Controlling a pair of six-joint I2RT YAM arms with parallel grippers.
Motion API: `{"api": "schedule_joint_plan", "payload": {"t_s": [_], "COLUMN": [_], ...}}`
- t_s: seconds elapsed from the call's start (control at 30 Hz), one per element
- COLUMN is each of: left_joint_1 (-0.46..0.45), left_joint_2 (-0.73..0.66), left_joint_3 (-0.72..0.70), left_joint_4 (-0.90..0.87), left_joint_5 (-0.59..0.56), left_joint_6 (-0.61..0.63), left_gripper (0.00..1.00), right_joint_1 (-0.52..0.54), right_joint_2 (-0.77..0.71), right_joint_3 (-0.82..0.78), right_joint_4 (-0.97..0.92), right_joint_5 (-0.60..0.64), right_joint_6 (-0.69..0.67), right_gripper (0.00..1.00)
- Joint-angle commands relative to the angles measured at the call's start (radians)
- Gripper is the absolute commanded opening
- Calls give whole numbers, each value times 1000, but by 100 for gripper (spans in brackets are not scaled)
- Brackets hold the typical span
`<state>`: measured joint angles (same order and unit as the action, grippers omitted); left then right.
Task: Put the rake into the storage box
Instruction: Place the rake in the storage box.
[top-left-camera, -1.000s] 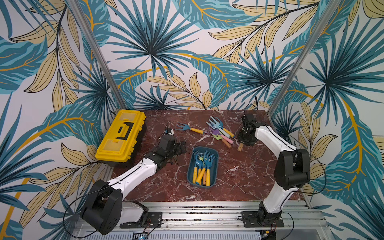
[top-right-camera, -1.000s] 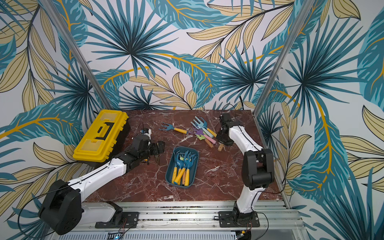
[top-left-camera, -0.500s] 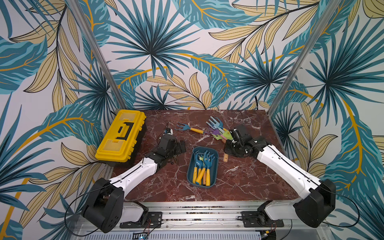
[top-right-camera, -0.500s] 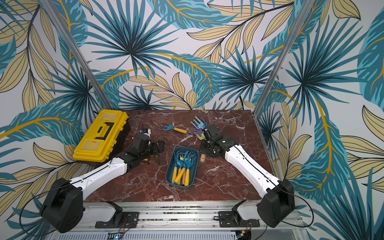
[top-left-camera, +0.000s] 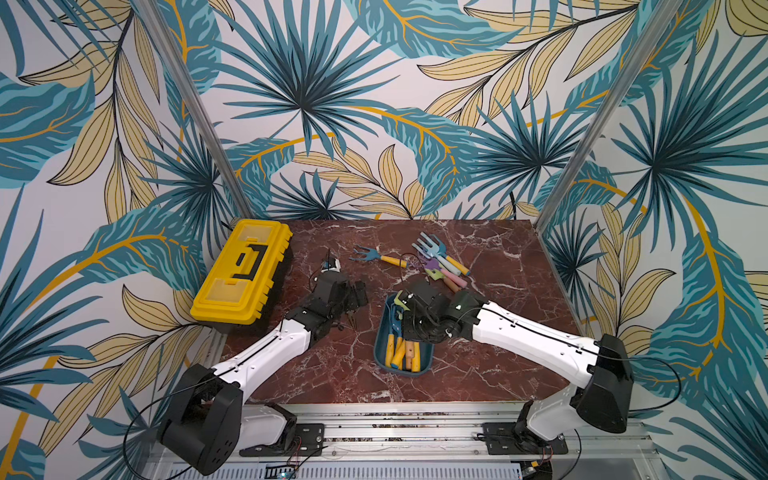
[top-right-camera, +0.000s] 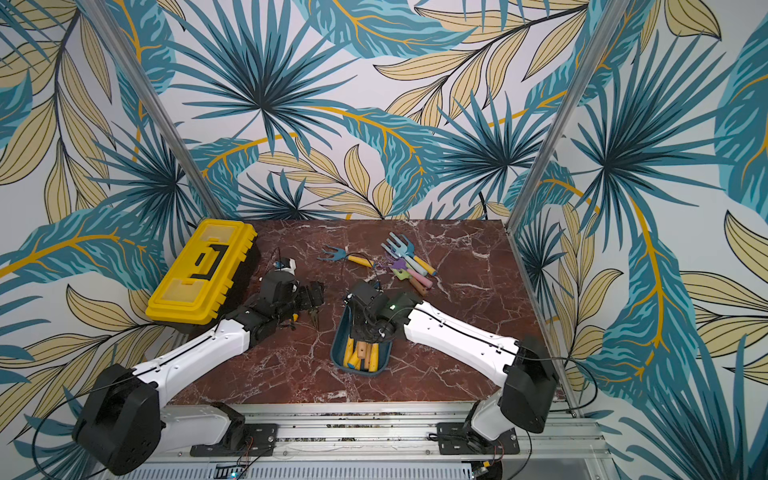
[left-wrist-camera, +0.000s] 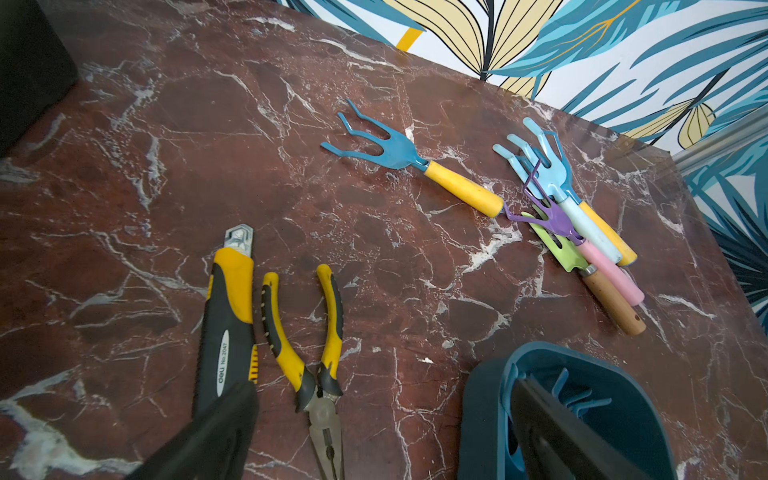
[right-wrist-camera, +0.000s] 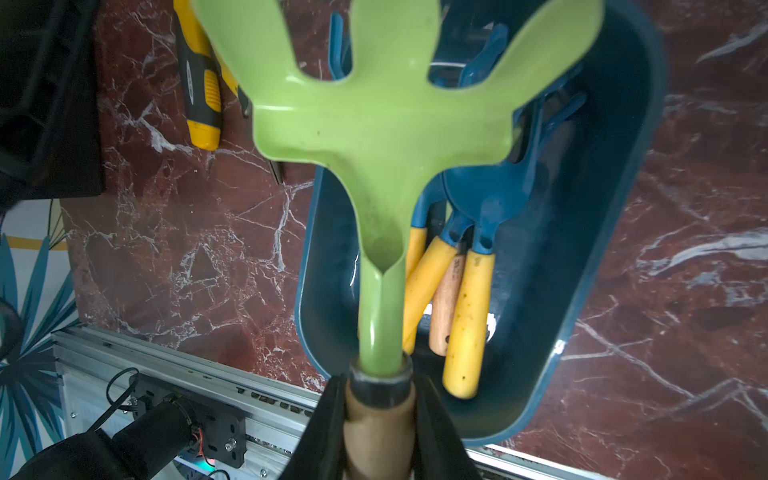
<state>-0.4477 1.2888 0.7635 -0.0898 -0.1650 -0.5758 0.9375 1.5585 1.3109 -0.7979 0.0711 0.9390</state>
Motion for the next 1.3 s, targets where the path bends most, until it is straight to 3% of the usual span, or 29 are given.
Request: {"api": "schedule_joint_plan", "payload": {"t_s": [0.0, 0.43, 0.57, 0.7, 0.8, 1.07, 1.27], "left_joint_1": [11, 17, 19, 19, 19, 18, 18], "left_joint_2": [-26, -45, -43, -39, -33, 5, 22], "left_joint_3": [-27, -33, -32, -32, -30, -20, -20], "left_joint_4": [22, 19, 22, 25, 30, 38, 45], "left_joint_5": [-18, -10, -7, 5, 18, 74, 79], "left_joint_6": [-3, -9, -10, -13, -15, -16, -15], "left_gripper": [100, 100, 100, 100, 100, 100, 100], "right_joint_1": [22, 48, 50, 47, 35, -8, -12], "right_joint_2": [41, 160, 209, 209, 181, 70, 82], "right_joint_3": [24, 25, 61, 109, 114, 51, -12], "right_joint_4": [-14, -21, -23, -44, -64, -71, -48], "right_joint_5": [31, 57, 46, 62, 74, 63, -66], "right_joint_6": [67, 152, 138, 101, 84, -5, -40], "right_gripper": [18, 18, 28, 52, 57, 57, 56]}}
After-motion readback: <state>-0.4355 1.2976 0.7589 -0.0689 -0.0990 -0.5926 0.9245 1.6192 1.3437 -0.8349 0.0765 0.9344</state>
